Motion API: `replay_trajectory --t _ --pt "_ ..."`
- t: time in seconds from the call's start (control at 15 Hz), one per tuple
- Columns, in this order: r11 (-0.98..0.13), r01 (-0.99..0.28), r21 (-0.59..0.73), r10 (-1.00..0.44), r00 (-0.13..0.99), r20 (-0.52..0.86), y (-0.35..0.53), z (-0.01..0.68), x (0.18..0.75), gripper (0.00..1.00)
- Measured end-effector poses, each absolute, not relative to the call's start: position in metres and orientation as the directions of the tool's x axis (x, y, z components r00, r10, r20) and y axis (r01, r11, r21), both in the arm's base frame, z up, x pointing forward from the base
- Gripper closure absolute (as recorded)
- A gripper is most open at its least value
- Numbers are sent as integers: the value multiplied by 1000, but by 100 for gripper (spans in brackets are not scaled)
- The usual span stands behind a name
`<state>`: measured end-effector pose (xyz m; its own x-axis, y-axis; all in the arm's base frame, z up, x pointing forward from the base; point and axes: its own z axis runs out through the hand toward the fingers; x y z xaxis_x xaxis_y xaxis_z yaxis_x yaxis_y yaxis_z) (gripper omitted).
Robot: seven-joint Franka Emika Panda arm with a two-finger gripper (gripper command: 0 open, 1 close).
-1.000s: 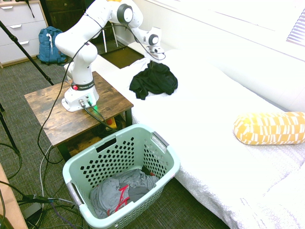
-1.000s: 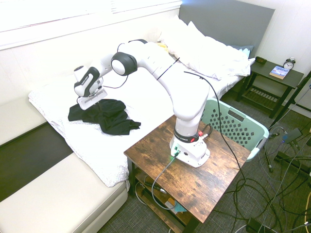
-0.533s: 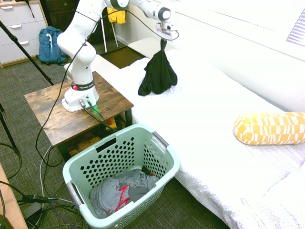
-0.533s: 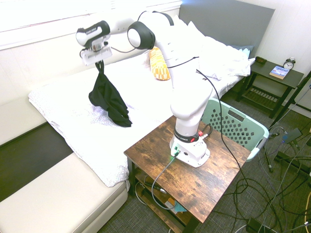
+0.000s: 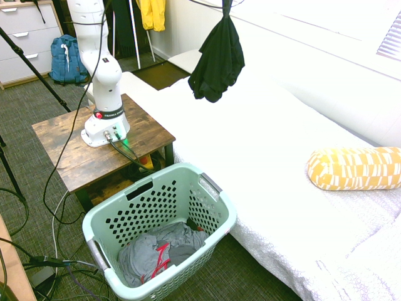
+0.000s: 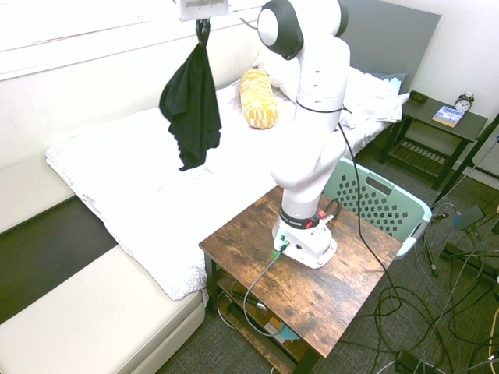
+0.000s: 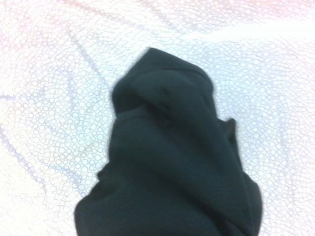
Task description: Put my clothes in the laundry bag
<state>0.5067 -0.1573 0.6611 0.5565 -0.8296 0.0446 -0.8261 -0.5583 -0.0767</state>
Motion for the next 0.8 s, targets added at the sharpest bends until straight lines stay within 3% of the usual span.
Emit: replay_trajectory --t 0.4,0.8 --pt "-277 -956 -97 -961 272 55 -277 658 321 100" --pt "99 -989 -113 -994 -104 43 -363 544 147 100"
